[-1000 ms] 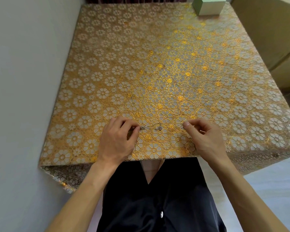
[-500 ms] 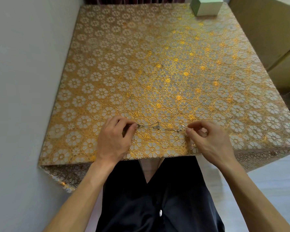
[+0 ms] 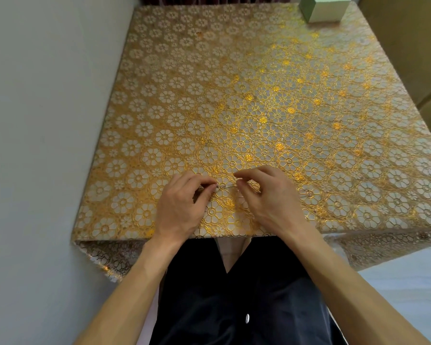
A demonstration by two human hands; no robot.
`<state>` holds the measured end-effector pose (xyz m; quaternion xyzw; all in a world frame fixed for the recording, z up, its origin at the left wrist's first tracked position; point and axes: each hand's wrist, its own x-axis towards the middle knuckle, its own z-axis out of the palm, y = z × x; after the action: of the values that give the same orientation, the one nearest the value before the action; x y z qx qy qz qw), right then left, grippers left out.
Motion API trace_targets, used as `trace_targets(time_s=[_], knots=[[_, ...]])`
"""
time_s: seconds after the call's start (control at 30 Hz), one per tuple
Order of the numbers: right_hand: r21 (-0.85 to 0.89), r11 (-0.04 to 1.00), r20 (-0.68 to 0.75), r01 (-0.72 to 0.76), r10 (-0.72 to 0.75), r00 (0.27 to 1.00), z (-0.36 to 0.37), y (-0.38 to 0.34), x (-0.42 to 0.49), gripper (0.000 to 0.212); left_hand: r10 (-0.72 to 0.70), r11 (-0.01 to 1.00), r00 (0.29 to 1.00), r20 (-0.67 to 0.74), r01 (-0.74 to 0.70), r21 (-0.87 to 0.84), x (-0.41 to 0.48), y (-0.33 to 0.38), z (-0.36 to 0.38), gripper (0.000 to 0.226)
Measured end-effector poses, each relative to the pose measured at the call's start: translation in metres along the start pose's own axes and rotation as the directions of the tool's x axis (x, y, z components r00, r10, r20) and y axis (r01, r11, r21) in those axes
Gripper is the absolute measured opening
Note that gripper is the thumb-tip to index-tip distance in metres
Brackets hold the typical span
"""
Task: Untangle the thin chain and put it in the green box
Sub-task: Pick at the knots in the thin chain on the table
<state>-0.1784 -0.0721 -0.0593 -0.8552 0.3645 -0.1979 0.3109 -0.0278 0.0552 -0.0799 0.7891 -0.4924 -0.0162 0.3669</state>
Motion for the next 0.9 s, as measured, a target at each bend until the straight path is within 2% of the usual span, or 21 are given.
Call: trace_targets(time_s=[0.1,0.17,0.47,0.7,0.9], knots=[[-0.036,0.998,0.153,0.042,-0.036,0.988,0.005,-0.001,0.007,0.021,0.018,1.000,1.000,-0.011,-0.018,-0.013,0.000,-0.001,0.000,0.019],[-0.050,0.997,0.197,0.061,-0.050,0.979,0.007,-0.001,0.009,0.020,0.017,1.000,1.000,-0.026,-0.018,-0.026,-0.001,0.000,-0.001,0.016],[0.003,0.999,0.162,0.054,-0.054,0.985,0.005,0.001,0.010,0.006,0.034,0.999,0.998,-0.051,-0.035,-0.020,-0.001,-0.001,-0.001,0.015],[0.036,0.998,0.138,0.058,-0.062,0.988,-0.003,0.004,0.000,0.003,0.110,0.987,0.992,-0.057,-0.103,0.122,-0.003,-0.002,0.005,0.018],[0.175,0.984,0.172,-0.015,-0.015,0.985,-0.014,0.001,-0.003,0.004,0.054,0.997,0.997,-0.047,-0.051,0.060,-0.002,0.002,0.002,0.021]])
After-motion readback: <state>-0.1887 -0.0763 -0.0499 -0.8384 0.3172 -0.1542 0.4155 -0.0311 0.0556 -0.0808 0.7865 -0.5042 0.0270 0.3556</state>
